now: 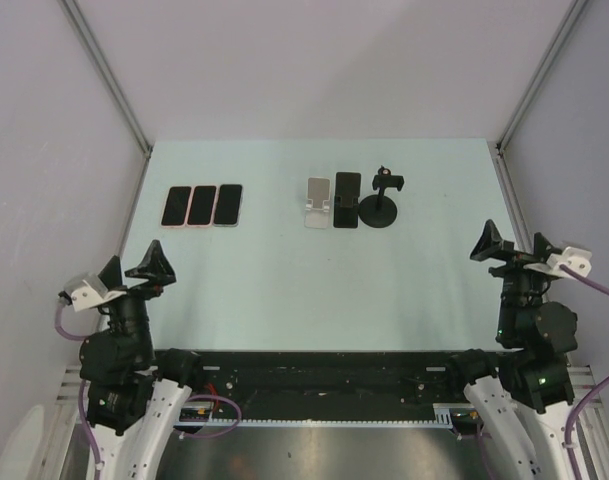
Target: Remove the phone from the phone stand
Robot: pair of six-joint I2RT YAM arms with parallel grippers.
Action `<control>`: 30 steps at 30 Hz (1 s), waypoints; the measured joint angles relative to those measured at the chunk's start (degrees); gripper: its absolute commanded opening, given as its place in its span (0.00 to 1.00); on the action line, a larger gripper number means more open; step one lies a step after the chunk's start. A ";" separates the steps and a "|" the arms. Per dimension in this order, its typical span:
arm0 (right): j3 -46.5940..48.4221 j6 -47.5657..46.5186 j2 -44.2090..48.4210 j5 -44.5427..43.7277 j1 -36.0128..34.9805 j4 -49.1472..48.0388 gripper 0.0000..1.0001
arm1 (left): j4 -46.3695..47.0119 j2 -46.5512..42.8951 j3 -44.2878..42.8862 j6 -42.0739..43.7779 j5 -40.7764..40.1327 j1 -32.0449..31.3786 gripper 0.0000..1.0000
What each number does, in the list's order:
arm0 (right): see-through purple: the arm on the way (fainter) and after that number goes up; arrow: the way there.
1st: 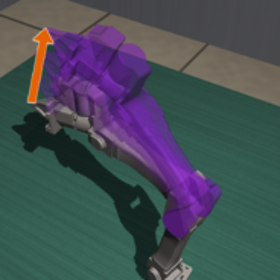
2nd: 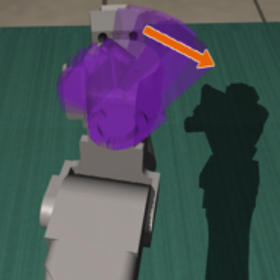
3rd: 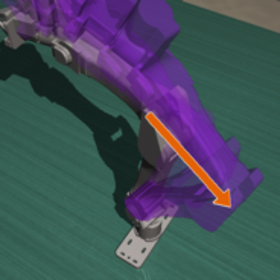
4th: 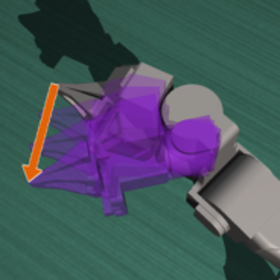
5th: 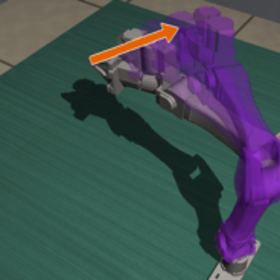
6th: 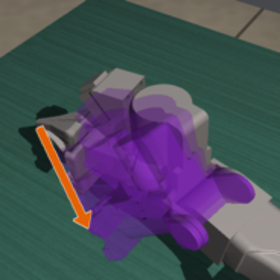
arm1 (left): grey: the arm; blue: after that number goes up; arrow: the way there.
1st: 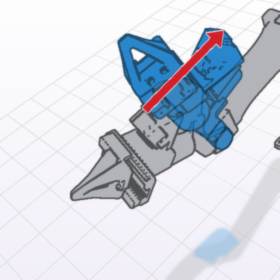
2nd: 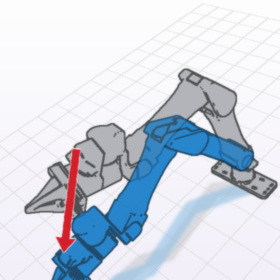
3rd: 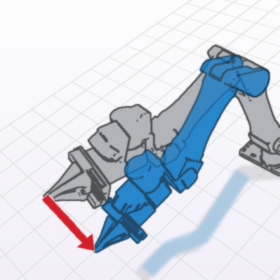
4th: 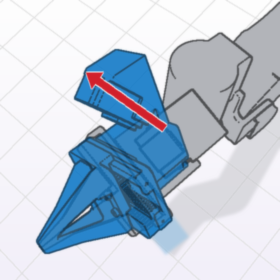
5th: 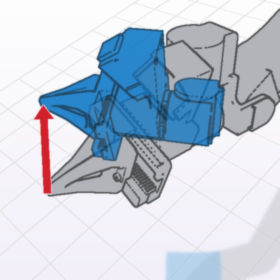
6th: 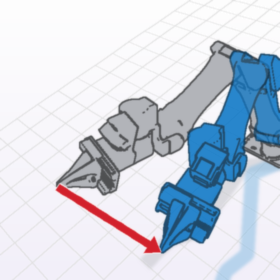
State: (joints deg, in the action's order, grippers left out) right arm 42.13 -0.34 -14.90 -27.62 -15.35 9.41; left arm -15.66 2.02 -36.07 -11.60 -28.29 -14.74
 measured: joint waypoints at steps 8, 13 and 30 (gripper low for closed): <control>-13.03 -1.01 12.00 -5.33 -0.07 -2.47 1.00 | -0.13 -1.81 4.96 -1.60 -2.21 0.00 1.00; -13.53 -1.14 12.55 -7.08 -1.55 -4.59 1.00 | 0.37 -1.75 5.16 -1.73 -2.01 0.70 1.00; -13.88 -1.40 12.57 -9.46 -5.29 -5.46 1.00 | 1.05 2.12 5.14 -0.90 -2.01 1.53 1.00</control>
State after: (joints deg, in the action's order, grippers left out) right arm 28.25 -1.74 -2.33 -37.08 -20.64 3.95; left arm -14.61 4.14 -30.94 -12.49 -30.30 -13.21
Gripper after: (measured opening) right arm 0.994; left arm 0.996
